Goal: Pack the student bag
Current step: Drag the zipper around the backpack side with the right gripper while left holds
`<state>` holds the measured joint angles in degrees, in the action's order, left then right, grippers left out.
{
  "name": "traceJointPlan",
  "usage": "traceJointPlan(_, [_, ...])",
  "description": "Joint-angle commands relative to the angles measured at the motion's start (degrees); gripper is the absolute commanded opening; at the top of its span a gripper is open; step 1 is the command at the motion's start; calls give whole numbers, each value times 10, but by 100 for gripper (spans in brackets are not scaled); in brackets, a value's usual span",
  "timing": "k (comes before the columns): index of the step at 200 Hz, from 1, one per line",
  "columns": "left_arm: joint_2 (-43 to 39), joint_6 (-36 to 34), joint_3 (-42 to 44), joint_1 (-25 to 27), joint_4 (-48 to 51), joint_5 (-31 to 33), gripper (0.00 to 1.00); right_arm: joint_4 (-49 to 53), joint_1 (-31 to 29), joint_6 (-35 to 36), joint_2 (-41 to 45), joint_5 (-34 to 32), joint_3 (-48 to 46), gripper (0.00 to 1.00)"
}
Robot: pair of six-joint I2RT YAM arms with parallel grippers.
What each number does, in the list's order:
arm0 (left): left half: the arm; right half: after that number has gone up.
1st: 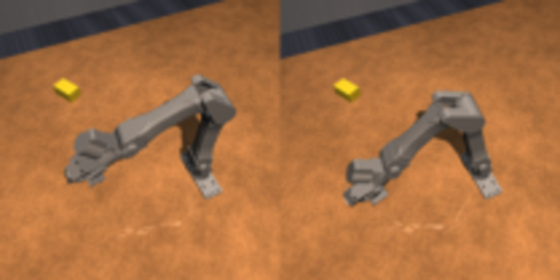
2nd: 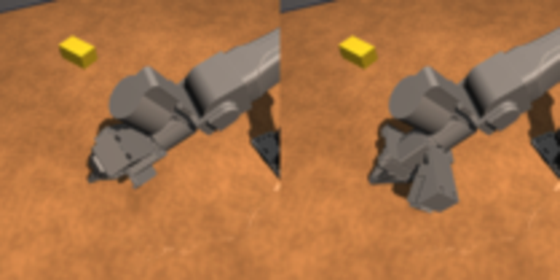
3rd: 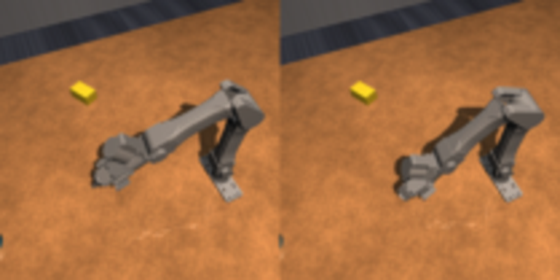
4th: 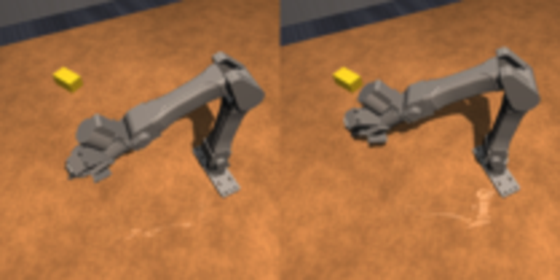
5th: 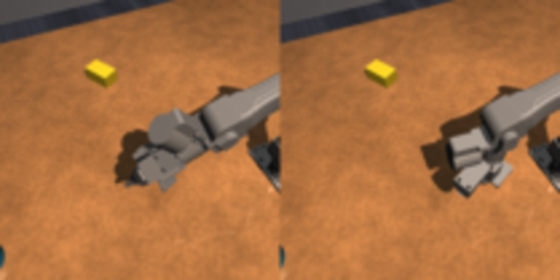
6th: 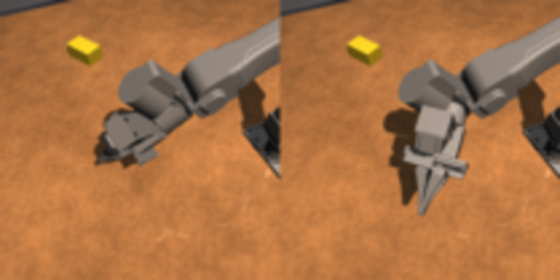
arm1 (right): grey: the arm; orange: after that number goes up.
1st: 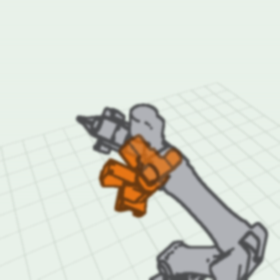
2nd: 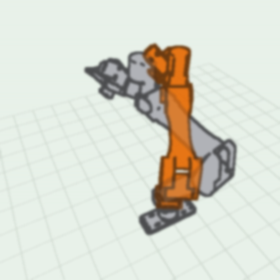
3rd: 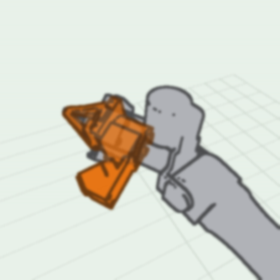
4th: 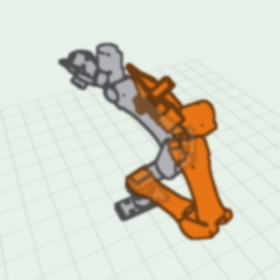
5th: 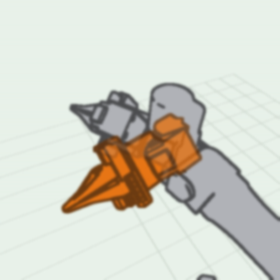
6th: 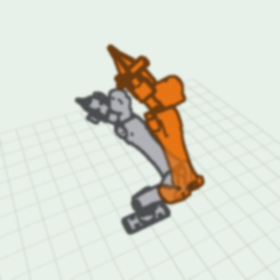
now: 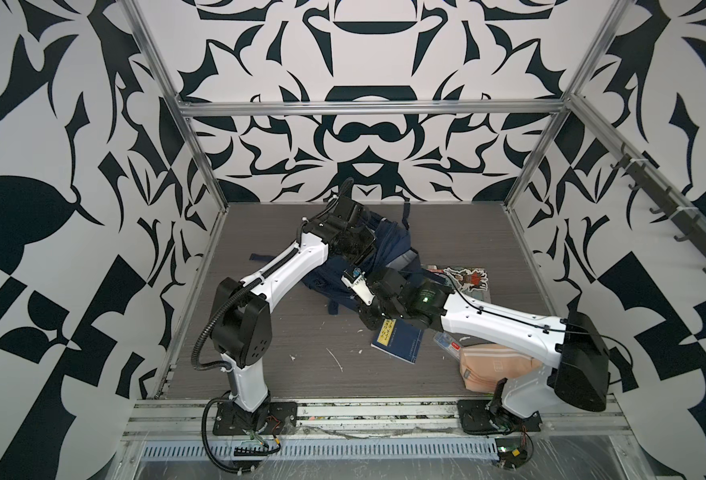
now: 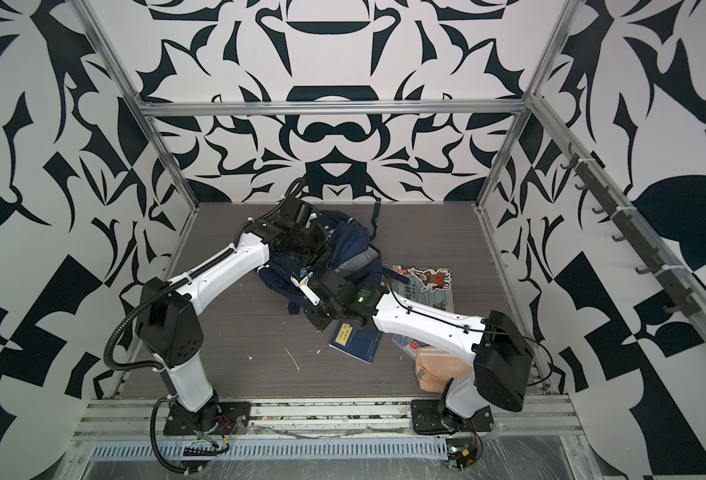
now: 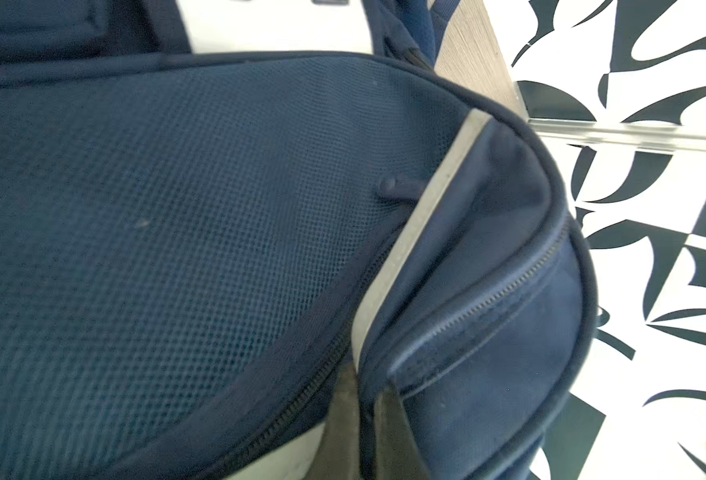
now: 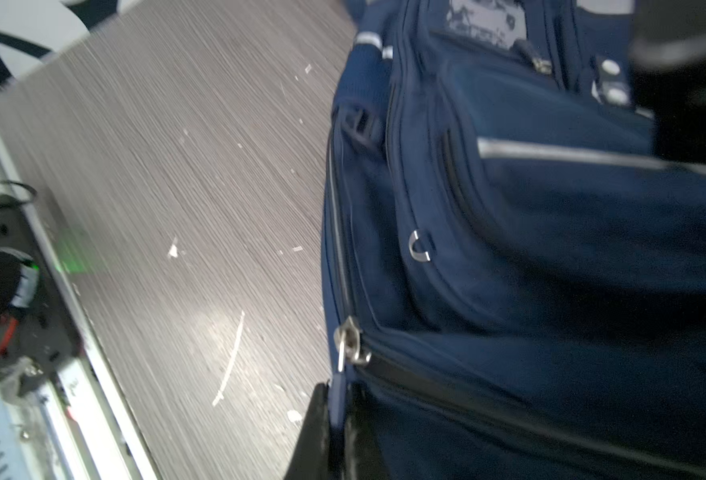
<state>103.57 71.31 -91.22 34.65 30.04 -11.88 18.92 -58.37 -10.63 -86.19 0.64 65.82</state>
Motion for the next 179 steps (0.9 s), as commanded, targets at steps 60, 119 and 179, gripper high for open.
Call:
traceJointPlan(60, [-32, 92, 43, 0, -199, 18, 0, -25, -30, -37, 18, 28, 8, 0])
traceJointPlan(119, [16, 164, 8, 17, -285, 24, 0, -211, -33, -1, -25, 30, -59, 0])
traceJointPlan(179, [24, 205, 2, 40, -313, 28, 0, -298, -29, -60, -115, 53, -30, 0])
